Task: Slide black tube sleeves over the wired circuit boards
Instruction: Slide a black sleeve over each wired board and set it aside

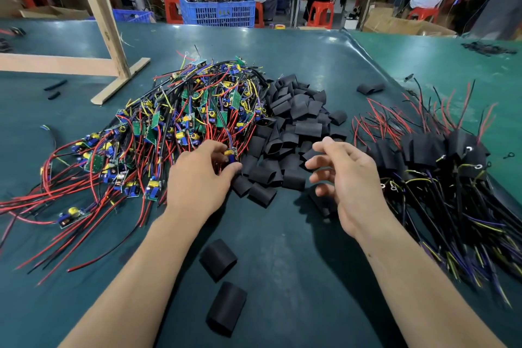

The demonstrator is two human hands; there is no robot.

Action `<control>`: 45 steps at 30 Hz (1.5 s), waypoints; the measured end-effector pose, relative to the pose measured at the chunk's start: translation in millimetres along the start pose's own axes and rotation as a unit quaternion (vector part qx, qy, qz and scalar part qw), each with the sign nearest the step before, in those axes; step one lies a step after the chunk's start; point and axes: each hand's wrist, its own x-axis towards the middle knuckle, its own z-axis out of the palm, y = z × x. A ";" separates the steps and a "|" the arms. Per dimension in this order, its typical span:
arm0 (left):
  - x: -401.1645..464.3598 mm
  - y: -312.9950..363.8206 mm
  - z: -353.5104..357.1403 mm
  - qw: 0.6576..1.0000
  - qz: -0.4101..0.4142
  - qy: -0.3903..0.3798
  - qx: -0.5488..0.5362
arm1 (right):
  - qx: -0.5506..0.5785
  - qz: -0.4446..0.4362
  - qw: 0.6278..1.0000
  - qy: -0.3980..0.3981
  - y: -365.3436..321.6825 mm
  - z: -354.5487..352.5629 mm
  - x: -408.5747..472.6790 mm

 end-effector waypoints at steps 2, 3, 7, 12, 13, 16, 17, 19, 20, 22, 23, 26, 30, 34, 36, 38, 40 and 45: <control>-1.7 4.3 5.9 1.000 -0.008 -0.002 -0.011 | -0.002 -0.001 1.000 -0.008 0.5 0.8 -1.3; -2.0 5.4 7.3 1.000 -0.006 -0.003 -0.017 | -0.004 -0.002 1.000 -0.011 0.7 1.4 -2.0; -0.4 1.7 3.9 0.998 0.029 0.026 -0.039 | -0.009 -0.008 1.000 -0.011 1.3 1.4 -2.1; -2.0 5.1 2.0 0.979 0.049 0.096 -0.174 | -0.036 -0.014 0.999 -0.034 3.3 1.8 -2.6; -3.6 8.5 5.0 0.975 0.047 0.091 -0.198 | -0.039 -0.011 0.998 -0.049 4.3 2.6 -3.0; -11.1 19.7 13.2 0.964 0.100 0.067 -0.239 | -0.034 0.025 0.992 -0.123 7.8 8.0 -6.5; -13.4 21.7 13.9 0.959 0.129 0.050 -0.248 | -0.019 0.040 0.987 -0.154 8.9 10.5 -8.8; -16.4 24.0 14.1 0.955 0.157 -0.013 -0.253 | 0.034 0.067 0.976 -0.205 10.7 14.8 -12.2; -17.6 25.0 14.9 0.954 0.159 -0.044 -0.250 | 0.059 0.076 0.973 -0.212 11.1 15.9 -13.0; -18.8 25.0 16.2 0.957 0.159 -0.043 -0.239 | 0.066 0.085 0.978 -0.179 10.1 16.6 -12.8; -18.3 23.6 15.4 0.961 0.154 -0.021 -0.230 | 0.049 0.083 0.984 -0.149 8.4 16.2 -12.0; -11.7 15.2 8.7 0.986 0.138 0.015 -0.094 | 0.006 0.062 0.995 -0.076 3.1 10.2 -7.6; -14.3 13.9 12.4 0.983 0.153 -0.090 0.045 | 0.006 0.068 0.997 -0.029 -1.9 2.4 -3.4; -13.9 14.9 14.1 0.983 0.169 -0.076 0.013 | -0.003 0.103 0.994 -0.044 1.4 2.1 -3.0; -12.0 12.4 12.5 0.983 0.183 -0.023 -0.007 | 0.006 0.131 0.989 -0.065 2.7 2.9 -2.8; -11.0 13.7 8.9 0.976 0.213 0.024 -0.033 | 0.030 0.152 0.983 -0.096 2.8 5.1 -3.1; -11.1 17.8 5.9 0.960 0.273 0.037 -0.047 | 0.059 0.140 0.980 -0.125 2.8 7.8 -3.3; -16.8 20.9 8.4 0.928 0.354 -0.031 -0.109 | 0.044 0.039 0.988 -0.140 3.4 5.8 -5.5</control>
